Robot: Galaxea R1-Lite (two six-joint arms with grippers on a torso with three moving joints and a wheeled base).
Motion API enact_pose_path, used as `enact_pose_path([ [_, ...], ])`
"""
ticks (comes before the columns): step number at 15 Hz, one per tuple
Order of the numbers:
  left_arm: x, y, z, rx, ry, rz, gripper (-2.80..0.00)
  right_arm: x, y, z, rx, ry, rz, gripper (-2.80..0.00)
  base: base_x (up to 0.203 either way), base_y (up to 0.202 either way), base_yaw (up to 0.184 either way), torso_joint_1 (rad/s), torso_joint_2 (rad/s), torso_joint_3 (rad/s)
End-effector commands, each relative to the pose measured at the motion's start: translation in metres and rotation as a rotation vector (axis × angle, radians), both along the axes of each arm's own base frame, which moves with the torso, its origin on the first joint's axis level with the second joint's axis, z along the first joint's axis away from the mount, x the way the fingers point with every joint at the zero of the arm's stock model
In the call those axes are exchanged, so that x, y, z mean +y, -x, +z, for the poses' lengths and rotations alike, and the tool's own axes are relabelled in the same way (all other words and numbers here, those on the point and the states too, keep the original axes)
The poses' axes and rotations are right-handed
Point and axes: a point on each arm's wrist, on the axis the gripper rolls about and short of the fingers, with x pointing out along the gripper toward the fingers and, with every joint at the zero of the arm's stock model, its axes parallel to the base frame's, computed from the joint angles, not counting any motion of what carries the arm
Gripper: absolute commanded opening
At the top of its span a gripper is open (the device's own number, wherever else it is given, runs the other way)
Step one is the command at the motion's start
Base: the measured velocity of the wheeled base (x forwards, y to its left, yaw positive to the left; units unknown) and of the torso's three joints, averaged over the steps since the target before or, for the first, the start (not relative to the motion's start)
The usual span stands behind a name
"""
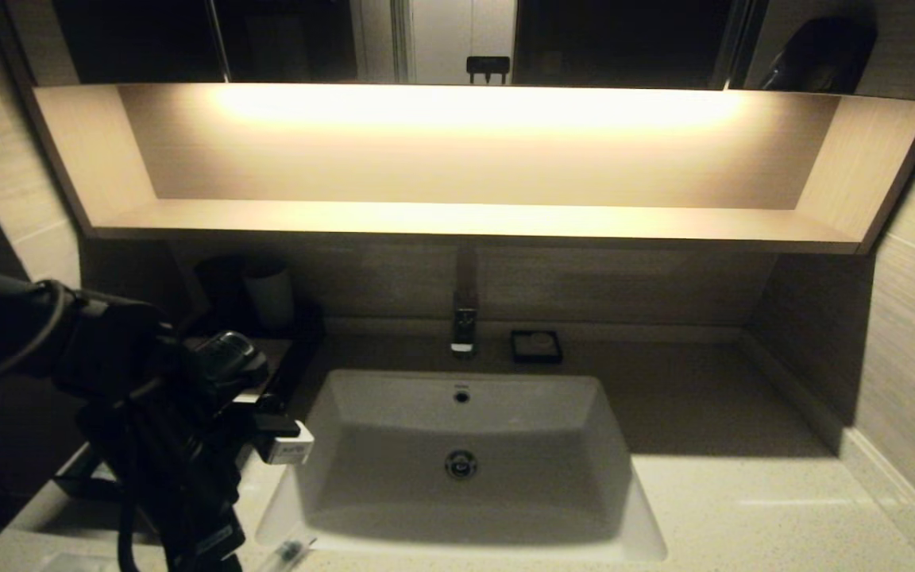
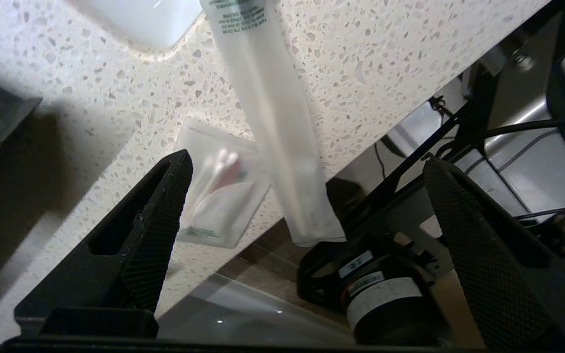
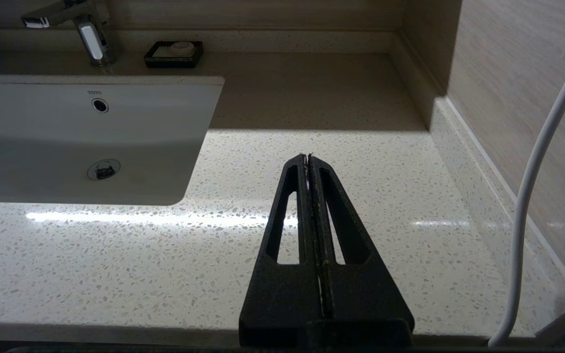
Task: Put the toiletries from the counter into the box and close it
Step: Pick up the bathroom toiletry
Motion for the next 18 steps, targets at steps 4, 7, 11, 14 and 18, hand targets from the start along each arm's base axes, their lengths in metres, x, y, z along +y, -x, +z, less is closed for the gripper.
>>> enact_pose_path([
  [4,-0.011,-0.008,-0.015,0.016,-0.093,-0.048,0.00,0.000,0.000,0.000,0.000,0.000,0.000,-2.80,0.000,0.000,0.000,0.000,0.00,0.000],
  [7,-0.015,-0.012,-0.019,0.020,-0.120,-0.064,0.00,0.000,0.000,0.000,0.000,0.000,-0.001,-2.80,0.000,0.000,0.000,0.000,0.00,0.000],
  [11,-0.023,-0.018,-0.025,0.013,-0.169,-0.092,0.00,0.000,0.000,0.000,0.000,0.000,-0.001,-2.80,0.000,0.000,0.000,0.000,0.00,0.000],
  [14,-0.030,-0.023,-0.031,0.011,-0.199,-0.111,0.00,0.000,0.000,0.000,0.000,0.000,-0.001,-2.80,0.000,0.000,0.000,0.000,0.00,0.000],
  [18,-0.036,-0.029,-0.034,0.016,-0.210,-0.124,0.00,0.000,0.000,0.000,0.000,0.000,-0.001,-2.80,0.000,0.000,0.000,0.000,0.00,0.000],
])
